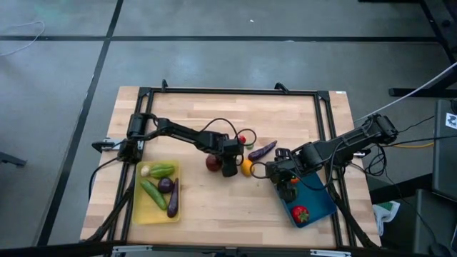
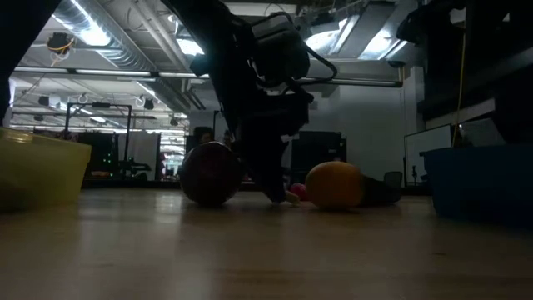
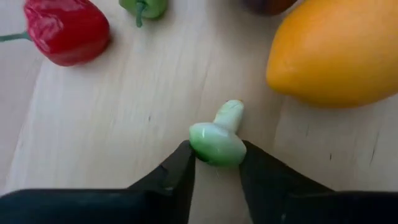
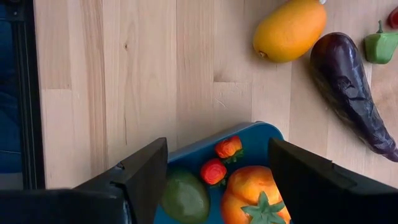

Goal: Sort produce into baskets
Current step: Put the green mushroom into the yellow bin

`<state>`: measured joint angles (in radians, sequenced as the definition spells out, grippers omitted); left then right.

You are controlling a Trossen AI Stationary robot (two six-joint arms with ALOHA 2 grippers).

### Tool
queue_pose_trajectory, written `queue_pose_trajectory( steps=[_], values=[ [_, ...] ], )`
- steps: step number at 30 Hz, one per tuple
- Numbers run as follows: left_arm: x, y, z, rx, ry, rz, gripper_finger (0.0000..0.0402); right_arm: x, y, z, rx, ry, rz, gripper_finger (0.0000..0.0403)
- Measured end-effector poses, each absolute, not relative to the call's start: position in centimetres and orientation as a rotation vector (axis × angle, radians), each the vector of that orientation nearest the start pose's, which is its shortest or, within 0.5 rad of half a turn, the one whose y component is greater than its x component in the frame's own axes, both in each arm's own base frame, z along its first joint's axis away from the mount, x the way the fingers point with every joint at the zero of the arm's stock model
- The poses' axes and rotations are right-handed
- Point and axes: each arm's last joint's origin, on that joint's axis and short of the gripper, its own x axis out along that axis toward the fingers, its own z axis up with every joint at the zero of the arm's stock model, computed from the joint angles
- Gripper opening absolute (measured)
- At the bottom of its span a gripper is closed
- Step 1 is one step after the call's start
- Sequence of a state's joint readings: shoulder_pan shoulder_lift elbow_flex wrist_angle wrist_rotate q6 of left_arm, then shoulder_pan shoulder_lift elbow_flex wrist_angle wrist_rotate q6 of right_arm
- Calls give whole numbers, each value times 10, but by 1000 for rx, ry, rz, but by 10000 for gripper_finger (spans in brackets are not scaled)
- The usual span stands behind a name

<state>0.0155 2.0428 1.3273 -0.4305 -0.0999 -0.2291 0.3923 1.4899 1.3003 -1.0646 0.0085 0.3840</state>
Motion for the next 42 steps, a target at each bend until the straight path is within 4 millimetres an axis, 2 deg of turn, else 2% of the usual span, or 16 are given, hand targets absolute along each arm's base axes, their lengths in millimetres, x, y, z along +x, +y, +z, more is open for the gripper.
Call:
queue_pose_trajectory(
  steps=[5,11,15,20,24,28,37,42],
  values=[
    [405,12,141,-159,1115,239,79,259,107,288,79,1272,90,273],
    [412,15,153,-142,1095,231,83,260,107,288,81,1266,91,273],
    [409,15,175,-95,1158,206,82,262,108,288,87,1245,97,273],
    [394,10,209,-51,1309,181,81,263,109,289,91,1231,101,273],
    [375,-1,238,-26,1431,158,86,264,109,289,93,1222,102,273],
    [354,-14,253,-15,1523,152,87,264,109,289,93,1220,101,273],
    [320,-51,261,74,1787,139,87,265,109,290,97,1207,105,273],
    [310,-73,257,98,1809,155,88,265,109,290,97,1207,105,273]
  ],
)
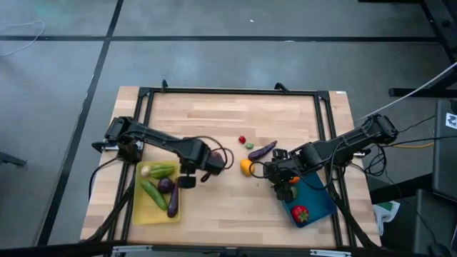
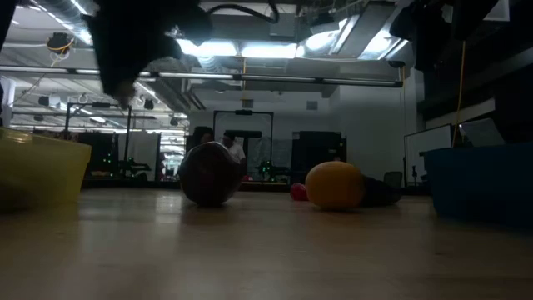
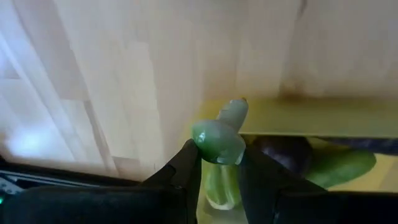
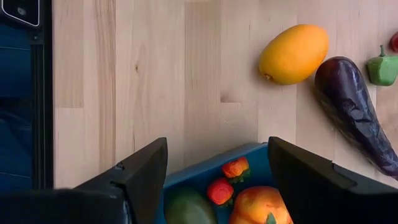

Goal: Sort produce into baskets
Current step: Put the green mushroom into the yellow bin, then put the yellow lemon into the blue bin

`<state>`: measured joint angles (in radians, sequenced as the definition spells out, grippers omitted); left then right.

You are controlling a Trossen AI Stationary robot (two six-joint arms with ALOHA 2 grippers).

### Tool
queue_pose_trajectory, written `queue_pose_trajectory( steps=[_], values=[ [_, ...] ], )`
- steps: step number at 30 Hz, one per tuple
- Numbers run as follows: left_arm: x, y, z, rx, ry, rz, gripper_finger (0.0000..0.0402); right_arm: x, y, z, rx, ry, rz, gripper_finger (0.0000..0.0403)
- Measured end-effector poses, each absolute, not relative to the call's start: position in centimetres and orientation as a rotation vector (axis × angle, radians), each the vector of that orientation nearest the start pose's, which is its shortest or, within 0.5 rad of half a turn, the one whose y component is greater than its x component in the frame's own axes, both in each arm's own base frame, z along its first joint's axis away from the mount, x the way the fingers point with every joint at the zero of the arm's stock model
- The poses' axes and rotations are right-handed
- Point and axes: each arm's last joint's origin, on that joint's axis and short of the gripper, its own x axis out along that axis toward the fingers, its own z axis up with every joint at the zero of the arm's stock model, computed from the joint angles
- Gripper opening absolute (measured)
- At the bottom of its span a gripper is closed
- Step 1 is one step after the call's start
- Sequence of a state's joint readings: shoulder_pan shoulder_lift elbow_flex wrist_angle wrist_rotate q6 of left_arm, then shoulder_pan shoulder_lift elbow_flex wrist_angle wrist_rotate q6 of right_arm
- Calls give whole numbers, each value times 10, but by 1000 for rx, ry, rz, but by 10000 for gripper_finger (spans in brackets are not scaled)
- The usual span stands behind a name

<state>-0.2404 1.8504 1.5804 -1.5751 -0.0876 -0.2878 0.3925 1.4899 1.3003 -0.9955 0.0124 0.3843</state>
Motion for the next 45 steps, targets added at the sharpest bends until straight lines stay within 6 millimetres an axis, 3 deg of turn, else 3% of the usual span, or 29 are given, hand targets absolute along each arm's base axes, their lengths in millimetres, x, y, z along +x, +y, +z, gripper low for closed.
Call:
queue_pose_trajectory(
  steps=[10,20,24,34,39,45],
  values=[
    [268,-119,212,231,1997,109,88,265,109,290,97,1207,105,273],
    [241,-130,189,328,2086,145,88,265,109,290,97,1205,106,273],
    [241,-128,188,316,2090,165,111,266,110,290,98,1204,106,273],
    [247,-116,188,242,2091,238,223,272,110,293,117,1112,45,273],
    [251,-107,191,181,2089,262,234,278,107,296,232,976,-205,273],
    [247,-95,215,106,1973,207,234,280,104,295,347,889,-380,273]
  ],
)
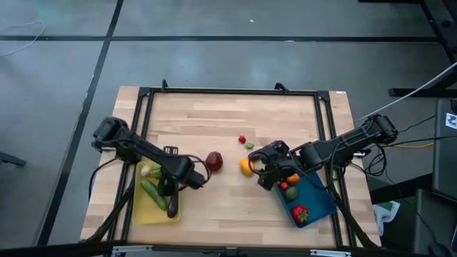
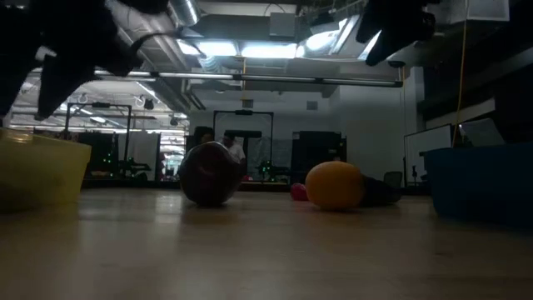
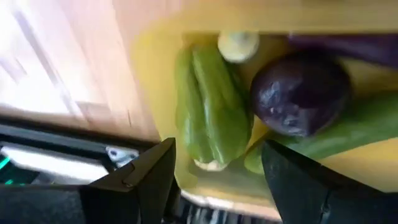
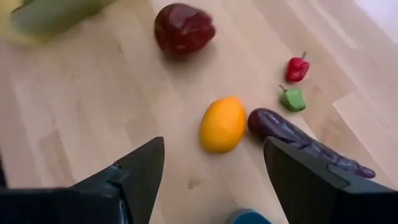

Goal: Sort produce into baskets
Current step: Put the yellow lemon into the blue bin

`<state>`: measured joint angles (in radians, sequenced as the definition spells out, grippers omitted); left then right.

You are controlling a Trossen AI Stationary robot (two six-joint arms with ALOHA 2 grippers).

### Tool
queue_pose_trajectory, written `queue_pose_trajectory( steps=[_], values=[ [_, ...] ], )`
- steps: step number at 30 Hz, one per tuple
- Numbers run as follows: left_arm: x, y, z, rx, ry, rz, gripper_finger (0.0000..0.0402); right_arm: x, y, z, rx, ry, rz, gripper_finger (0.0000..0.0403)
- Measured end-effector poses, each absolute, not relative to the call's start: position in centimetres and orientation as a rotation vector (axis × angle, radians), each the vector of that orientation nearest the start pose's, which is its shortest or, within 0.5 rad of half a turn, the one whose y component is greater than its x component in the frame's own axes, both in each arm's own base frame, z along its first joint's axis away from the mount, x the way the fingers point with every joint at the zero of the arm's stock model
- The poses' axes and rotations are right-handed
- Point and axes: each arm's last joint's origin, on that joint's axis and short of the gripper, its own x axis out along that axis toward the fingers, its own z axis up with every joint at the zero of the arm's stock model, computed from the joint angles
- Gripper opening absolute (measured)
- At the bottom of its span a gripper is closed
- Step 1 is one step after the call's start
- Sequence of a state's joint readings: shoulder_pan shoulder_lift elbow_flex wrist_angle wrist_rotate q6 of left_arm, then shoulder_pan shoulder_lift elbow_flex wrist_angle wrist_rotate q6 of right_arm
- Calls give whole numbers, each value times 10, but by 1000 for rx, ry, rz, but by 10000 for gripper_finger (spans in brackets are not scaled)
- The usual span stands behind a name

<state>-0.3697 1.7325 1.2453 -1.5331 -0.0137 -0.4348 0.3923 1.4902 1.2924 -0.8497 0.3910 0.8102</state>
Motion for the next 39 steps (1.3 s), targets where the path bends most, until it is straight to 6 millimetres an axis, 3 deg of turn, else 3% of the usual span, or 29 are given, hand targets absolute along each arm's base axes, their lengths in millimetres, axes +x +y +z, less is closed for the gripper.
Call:
queue_pose_trajectory(
  steps=[10,16,23,39],
  values=[
    [249,-72,268,-34,1445,190,234,296,93,263,426,851,-405,273],
    [263,-64,280,-56,1232,175,234,315,81,235,444,925,-446,273],
    [269,-59,279,-23,1214,152,234,332,76,208,468,971,-460,273],
    [270,-55,279,-10,1213,147,234,348,80,164,451,1045,-518,273]
  ],
)
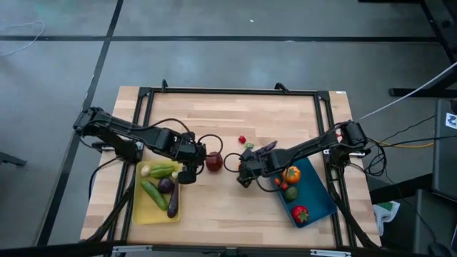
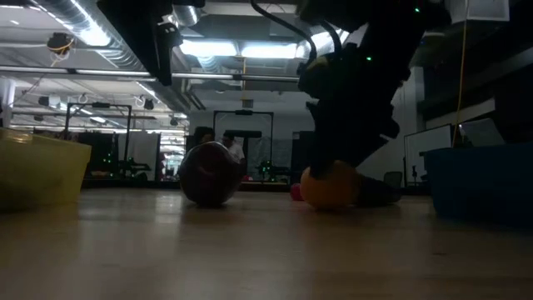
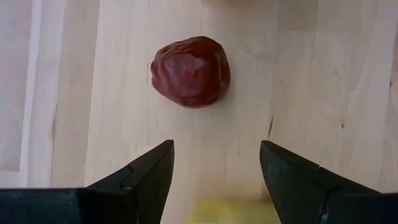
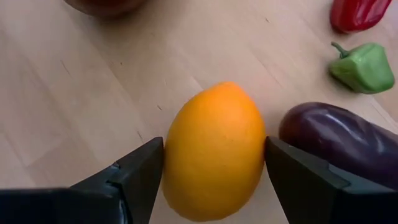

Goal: Sort produce into baskets
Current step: Put the yellow lemon into the blue bin

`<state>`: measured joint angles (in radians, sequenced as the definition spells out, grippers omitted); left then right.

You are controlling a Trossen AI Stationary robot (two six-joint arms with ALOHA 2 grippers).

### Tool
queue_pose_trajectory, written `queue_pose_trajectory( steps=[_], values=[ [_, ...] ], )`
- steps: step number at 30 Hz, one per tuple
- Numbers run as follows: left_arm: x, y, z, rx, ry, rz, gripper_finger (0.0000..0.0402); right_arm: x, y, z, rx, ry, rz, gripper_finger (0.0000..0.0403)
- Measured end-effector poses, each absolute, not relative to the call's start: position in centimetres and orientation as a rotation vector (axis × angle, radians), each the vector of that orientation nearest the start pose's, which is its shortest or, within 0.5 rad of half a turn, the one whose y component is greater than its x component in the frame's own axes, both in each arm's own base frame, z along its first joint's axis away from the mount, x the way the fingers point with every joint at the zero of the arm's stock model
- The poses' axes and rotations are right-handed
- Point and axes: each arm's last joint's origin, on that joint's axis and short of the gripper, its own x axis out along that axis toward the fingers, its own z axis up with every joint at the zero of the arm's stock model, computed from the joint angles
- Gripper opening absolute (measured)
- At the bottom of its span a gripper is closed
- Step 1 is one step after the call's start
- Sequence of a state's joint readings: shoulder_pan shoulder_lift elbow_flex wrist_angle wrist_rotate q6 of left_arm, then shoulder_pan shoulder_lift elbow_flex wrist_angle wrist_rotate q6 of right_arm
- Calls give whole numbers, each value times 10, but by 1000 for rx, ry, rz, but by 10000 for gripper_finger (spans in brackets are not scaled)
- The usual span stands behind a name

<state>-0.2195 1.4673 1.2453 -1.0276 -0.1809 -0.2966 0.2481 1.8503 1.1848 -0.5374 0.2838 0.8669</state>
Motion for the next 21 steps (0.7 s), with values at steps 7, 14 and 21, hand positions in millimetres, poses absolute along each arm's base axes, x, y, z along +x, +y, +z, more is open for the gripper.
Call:
queue_pose_trajectory(
  steps=[7,14,21],
  values=[
    [270,-55,279,-12,1212,148,234,351,80,160,442,1036,-520,273],
    [270,-55,279,-16,1209,150,234,350,81,159,449,1050,-510,234],
    [272,-56,280,-26,1186,149,234,350,81,158,448,1055,-508,205]
  ],
)
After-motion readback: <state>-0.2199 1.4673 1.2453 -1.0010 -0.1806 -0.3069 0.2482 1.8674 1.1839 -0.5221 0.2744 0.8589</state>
